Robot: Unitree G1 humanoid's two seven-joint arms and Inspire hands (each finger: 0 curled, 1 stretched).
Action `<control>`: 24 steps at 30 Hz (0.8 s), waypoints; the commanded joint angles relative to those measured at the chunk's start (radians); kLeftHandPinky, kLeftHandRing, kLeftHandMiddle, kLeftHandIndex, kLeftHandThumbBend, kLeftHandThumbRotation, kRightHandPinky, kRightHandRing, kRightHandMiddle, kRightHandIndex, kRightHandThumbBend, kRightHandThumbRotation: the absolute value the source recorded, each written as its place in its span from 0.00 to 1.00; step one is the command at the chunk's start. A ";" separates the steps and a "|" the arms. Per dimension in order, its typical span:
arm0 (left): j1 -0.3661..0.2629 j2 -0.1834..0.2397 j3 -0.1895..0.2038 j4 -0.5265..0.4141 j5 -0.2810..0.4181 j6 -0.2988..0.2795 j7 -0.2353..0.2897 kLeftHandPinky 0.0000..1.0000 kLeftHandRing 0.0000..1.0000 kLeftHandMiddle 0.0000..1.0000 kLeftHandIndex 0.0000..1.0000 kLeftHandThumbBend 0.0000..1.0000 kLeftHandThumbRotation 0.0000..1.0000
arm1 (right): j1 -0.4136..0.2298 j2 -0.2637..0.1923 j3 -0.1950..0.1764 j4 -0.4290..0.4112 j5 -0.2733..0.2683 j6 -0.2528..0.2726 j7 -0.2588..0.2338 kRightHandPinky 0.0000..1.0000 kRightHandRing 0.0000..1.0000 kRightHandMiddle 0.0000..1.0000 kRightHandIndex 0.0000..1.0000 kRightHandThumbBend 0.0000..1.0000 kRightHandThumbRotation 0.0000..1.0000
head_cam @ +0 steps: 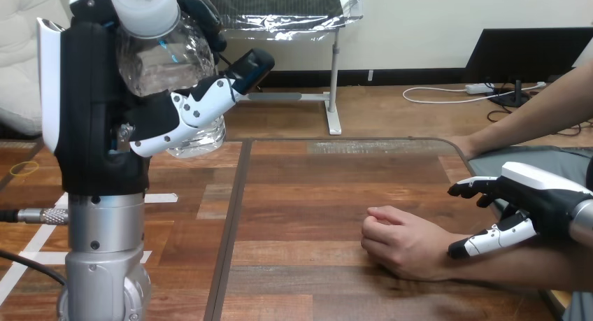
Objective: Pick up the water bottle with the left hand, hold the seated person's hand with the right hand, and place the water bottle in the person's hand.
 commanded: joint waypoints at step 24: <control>-0.045 0.005 0.010 0.009 -0.056 -0.009 -0.012 0.19 0.25 0.32 0.37 0.71 0.00 | -0.017 0.019 0.083 0.045 -0.051 0.010 0.018 0.71 0.87 0.89 0.89 1.00 0.52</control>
